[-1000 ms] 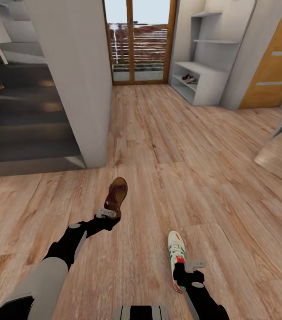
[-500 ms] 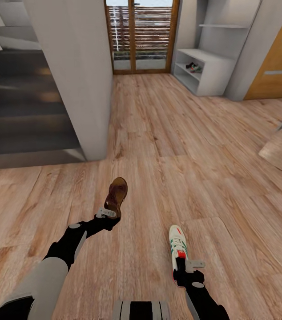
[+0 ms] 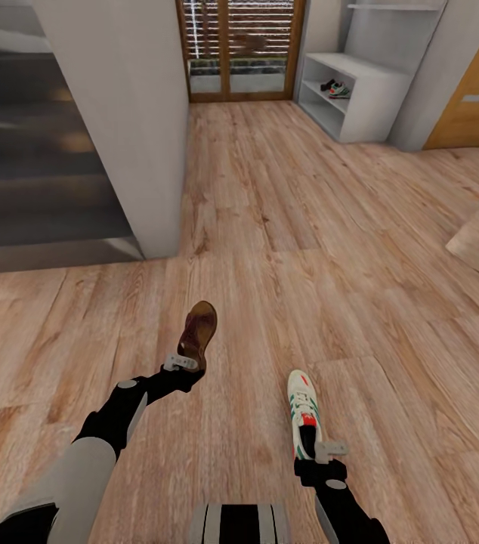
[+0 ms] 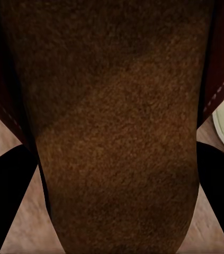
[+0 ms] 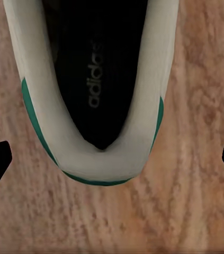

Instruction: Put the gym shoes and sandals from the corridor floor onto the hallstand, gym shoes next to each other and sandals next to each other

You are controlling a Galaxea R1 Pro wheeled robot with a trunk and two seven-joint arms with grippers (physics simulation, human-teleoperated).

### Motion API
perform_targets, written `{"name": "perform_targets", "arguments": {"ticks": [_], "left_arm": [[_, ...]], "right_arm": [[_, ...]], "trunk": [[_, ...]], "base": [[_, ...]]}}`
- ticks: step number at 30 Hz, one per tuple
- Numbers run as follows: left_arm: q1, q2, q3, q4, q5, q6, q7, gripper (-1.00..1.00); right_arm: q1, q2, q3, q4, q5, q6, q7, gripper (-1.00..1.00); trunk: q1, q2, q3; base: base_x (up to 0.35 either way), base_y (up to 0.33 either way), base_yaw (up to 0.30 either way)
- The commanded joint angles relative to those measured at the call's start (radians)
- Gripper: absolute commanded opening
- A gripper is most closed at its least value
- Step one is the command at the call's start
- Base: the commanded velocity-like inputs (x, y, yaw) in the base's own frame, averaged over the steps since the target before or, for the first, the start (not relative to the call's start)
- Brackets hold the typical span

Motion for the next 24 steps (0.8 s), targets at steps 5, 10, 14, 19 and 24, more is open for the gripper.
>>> {"name": "perform_targets", "arguments": {"ticks": [5,10,14,19,24], "left_arm": [[0.000,-0.002,0.008,-0.002,-0.002,0.010,-0.009,-1.00],[0.000,-0.002,0.008,-0.002,-0.002,0.010,-0.008,-1.00],[-0.002,-0.001,0.009,-0.002,-0.002,0.012,-0.007,-1.00],[-0.001,-0.002,0.009,-0.002,-0.002,0.012,-0.007,-1.00],[-0.001,-0.002,0.009,-0.002,-0.002,0.011,-0.008,-1.00]], "right_arm": [[0.000,0.001,-0.006,-0.003,0.010,0.006,0.000,1.00],[0.000,0.000,-0.005,-0.002,0.010,0.006,0.000,1.00],[0.000,0.000,-0.004,-0.002,0.011,0.006,0.000,1.00],[0.000,-0.001,-0.005,-0.002,0.012,0.006,0.000,1.00],[0.000,-0.002,-0.005,-0.002,0.012,0.006,0.000,1.00]], "trunk": [[0.000,0.000,-0.006],[0.000,0.000,-0.007],[0.000,0.000,-0.007],[0.000,0.000,-0.007],[0.000,0.000,-0.007]], "base": [[0.000,0.000,0.000],[0.000,0.000,0.000],[0.014,0.000,0.000],[0.155,0.025,0.000],[0.057,0.011,0.000]]}}
